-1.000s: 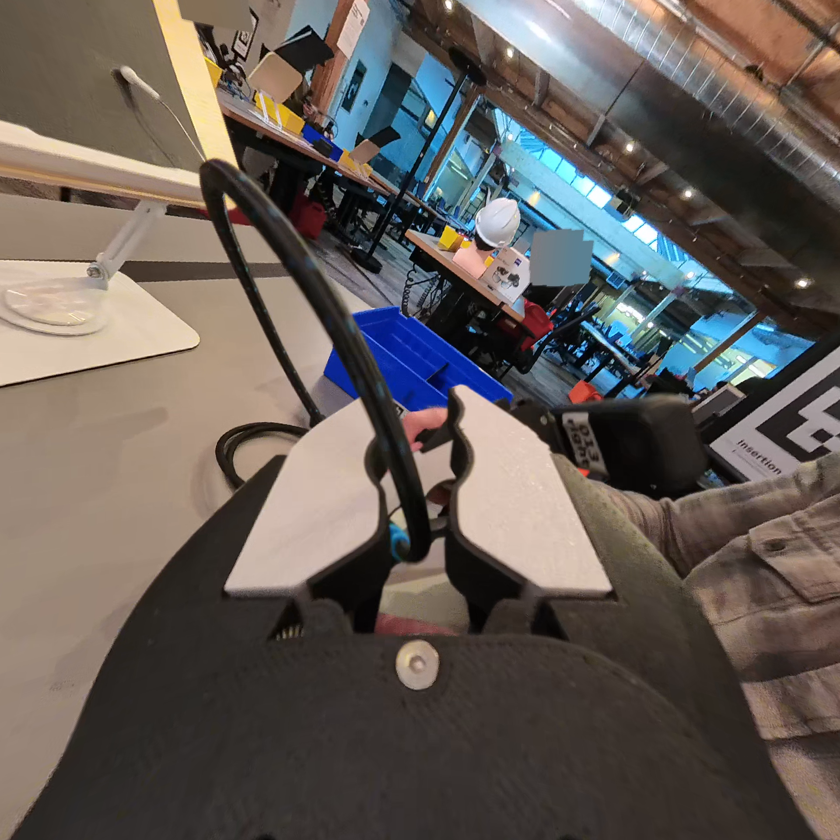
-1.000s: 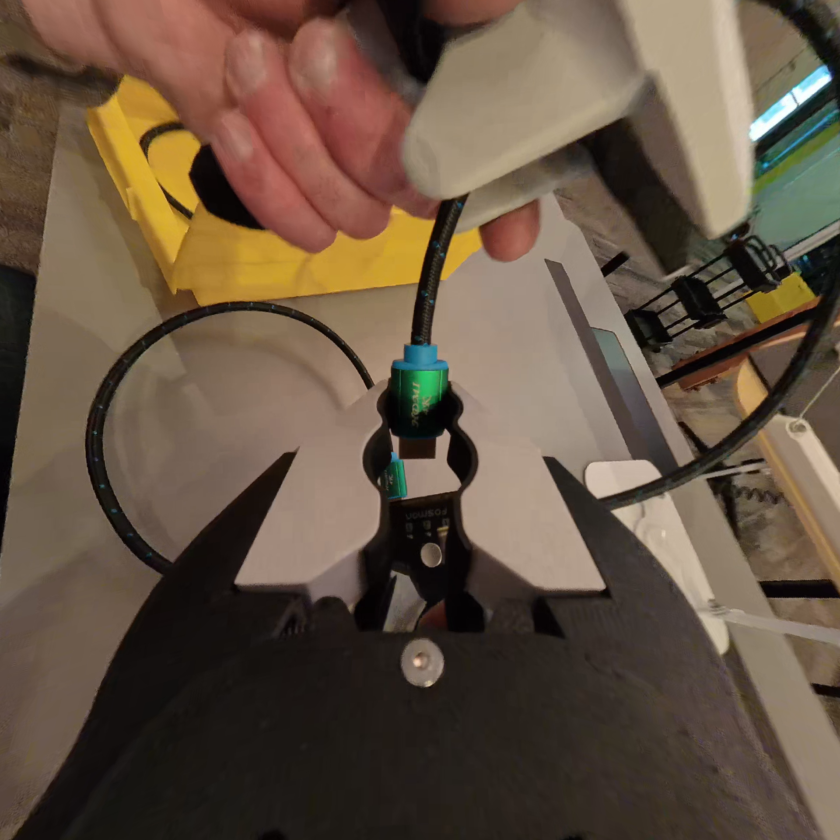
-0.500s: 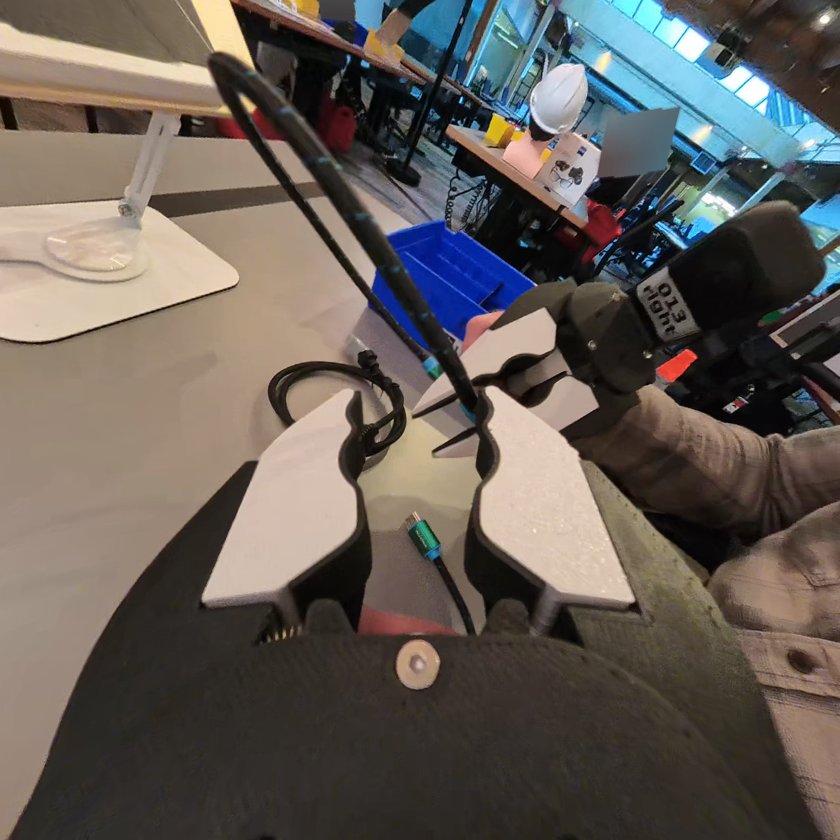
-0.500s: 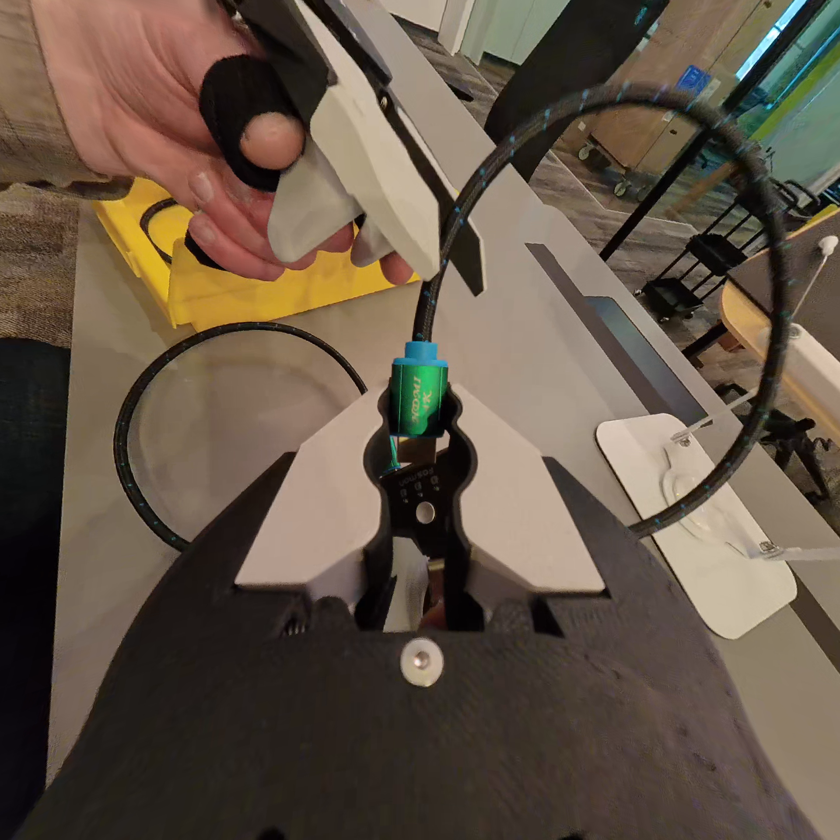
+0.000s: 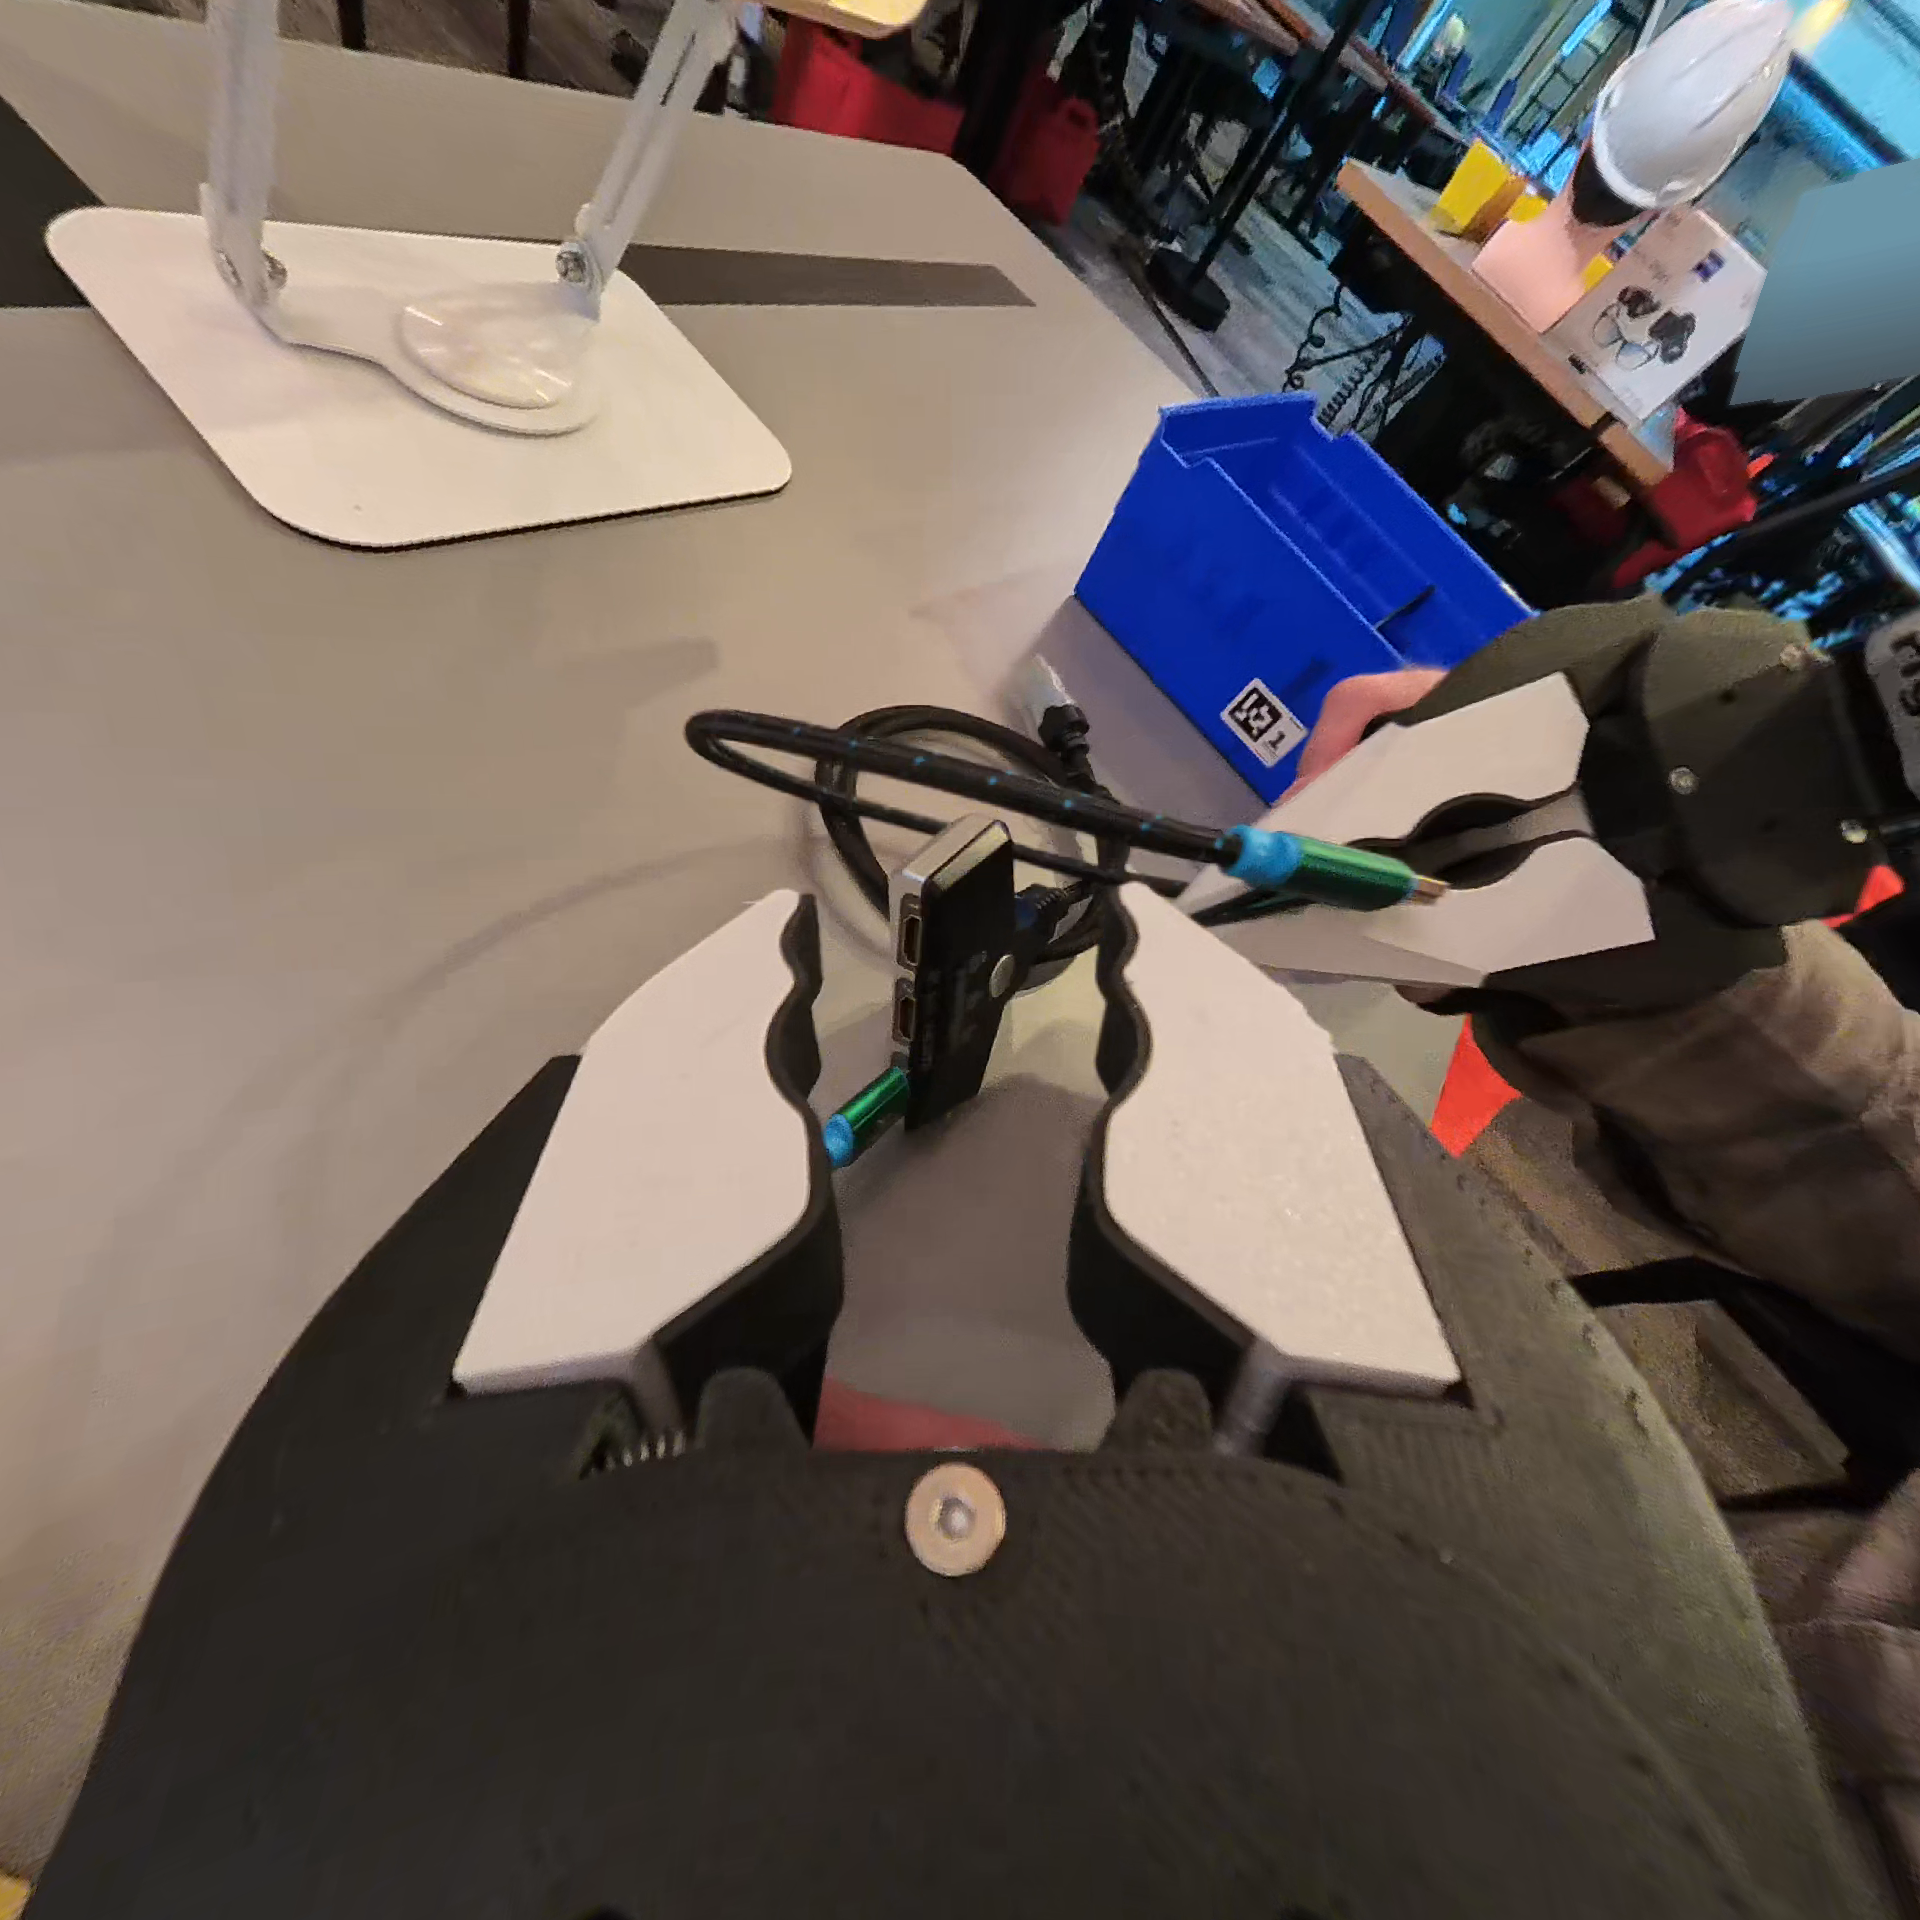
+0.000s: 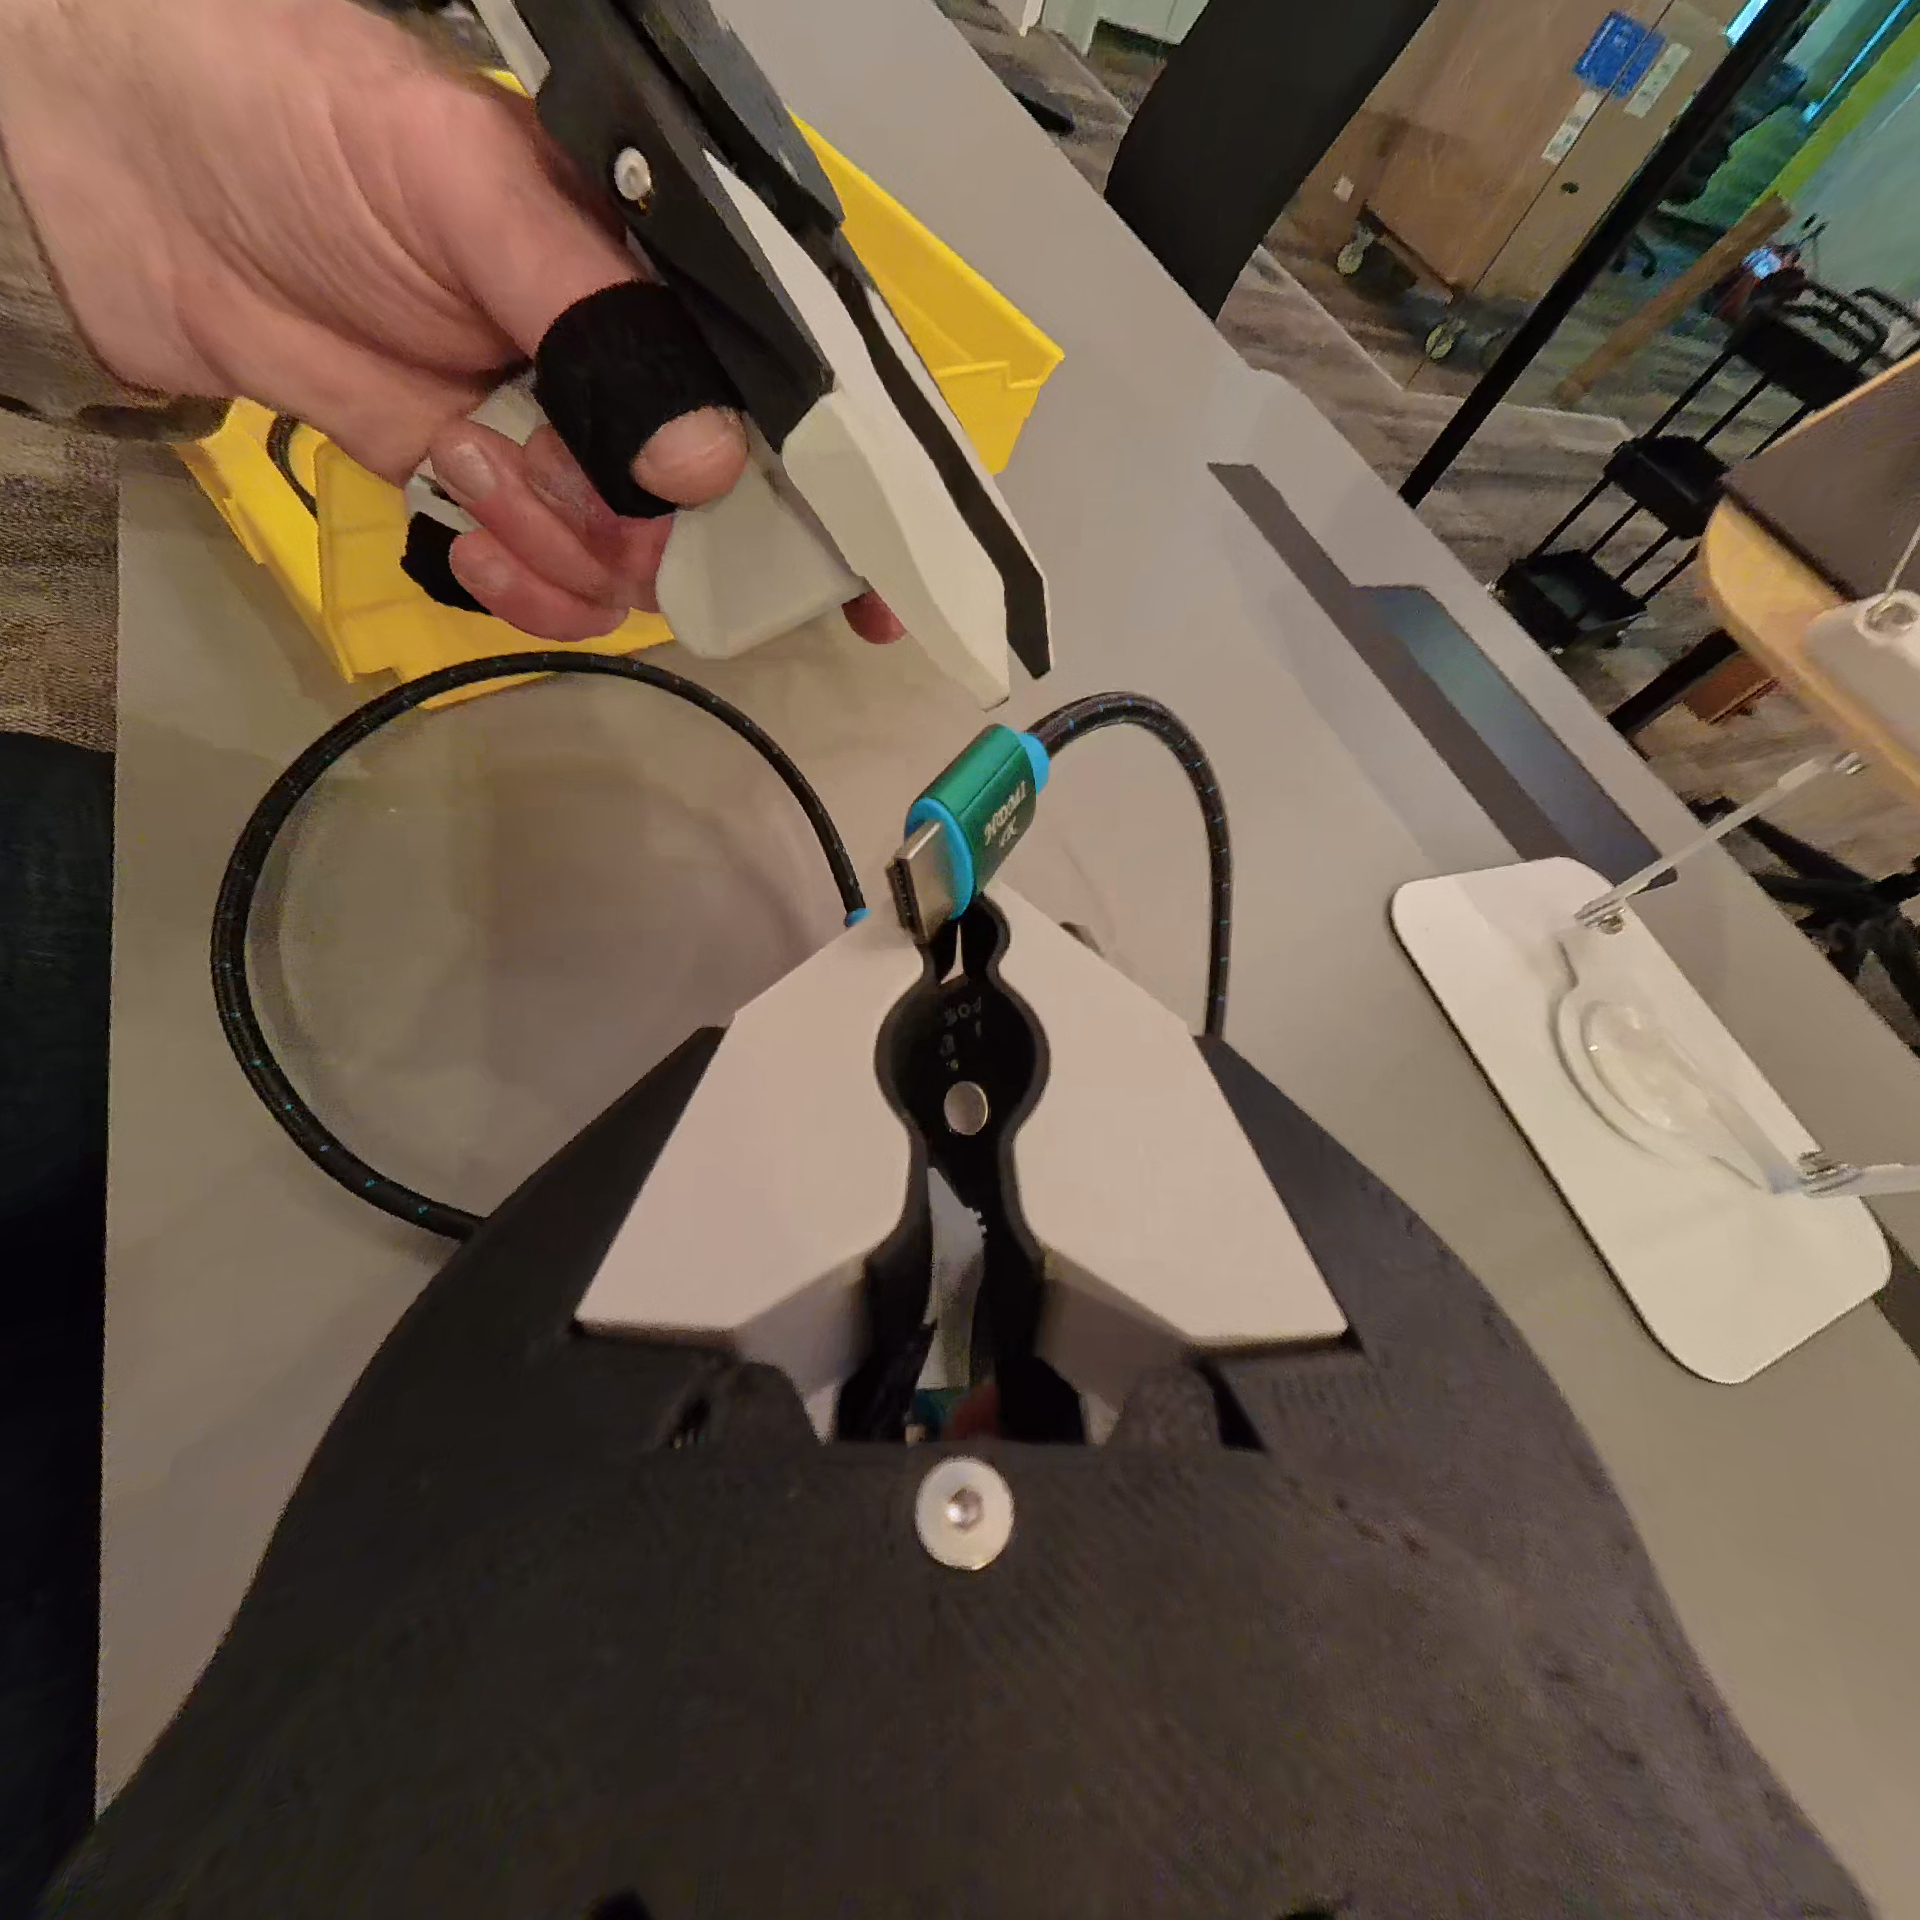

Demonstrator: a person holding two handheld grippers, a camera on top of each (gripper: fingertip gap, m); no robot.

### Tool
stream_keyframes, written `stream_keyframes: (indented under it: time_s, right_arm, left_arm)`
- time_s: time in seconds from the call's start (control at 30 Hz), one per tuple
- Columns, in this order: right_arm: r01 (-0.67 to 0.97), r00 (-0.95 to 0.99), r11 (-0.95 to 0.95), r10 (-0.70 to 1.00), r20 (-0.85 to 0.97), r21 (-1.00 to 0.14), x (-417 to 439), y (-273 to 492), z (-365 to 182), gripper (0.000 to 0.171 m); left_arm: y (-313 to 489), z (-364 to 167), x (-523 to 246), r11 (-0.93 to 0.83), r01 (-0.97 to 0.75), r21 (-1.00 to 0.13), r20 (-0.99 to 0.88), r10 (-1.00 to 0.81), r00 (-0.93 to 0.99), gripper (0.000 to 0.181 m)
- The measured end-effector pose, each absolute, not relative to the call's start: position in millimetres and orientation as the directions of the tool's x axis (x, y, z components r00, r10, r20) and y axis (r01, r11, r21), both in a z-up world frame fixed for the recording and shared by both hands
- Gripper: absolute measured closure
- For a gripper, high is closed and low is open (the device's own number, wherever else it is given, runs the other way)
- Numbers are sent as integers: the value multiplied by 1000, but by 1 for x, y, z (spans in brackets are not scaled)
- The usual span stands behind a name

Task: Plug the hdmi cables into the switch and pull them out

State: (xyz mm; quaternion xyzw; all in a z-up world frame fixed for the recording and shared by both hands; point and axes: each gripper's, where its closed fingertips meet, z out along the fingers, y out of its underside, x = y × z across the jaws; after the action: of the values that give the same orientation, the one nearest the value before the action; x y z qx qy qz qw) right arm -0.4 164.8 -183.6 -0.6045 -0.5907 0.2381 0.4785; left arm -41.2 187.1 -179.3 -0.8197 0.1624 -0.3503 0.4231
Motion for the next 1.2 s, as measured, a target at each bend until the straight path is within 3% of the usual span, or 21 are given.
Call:
stream_keyframes:
  time_s: [0.3, 0.63, 0.83, 0.93, 1.03, 1.2]
  right_arm:
    - [429, 192, 126, 955, 227, -895, 2, 164, -172, 171]
    - [379, 184, 106, 965, 187, -919, 3, 162, -165, 171]
    - [352, 169, 116, 968, 185, -929, 3, 159, -161, 171]
    - [326, 153, 134, 969, 192, -936, 2, 156, -157, 171]
    - [306, 112, 168, 971, 211, -937, 1, 148, -154, 171]
    - [249, 20, 222, 972, 234, -943, -2, 129, -147, 171]
  left_arm:
    - [179, -173, -31, -594, 18, -804, 453, -593, 666, 130]
    - [171, -230, -67, -675, -195, -711, 258, -509, 821, 131]
    - [177, -219, -91, -658, -146, -739, 233, -453, 861, 129]
    - [168, -187, -56, -614, -5, -789, 423, -548, 722, 126]
    - [159, -163, -28, -643, 152, -751, 611, -589, 529, 124]
    - [151, -144, -5, -688, 301, -660, 751, -599, 278, 119]
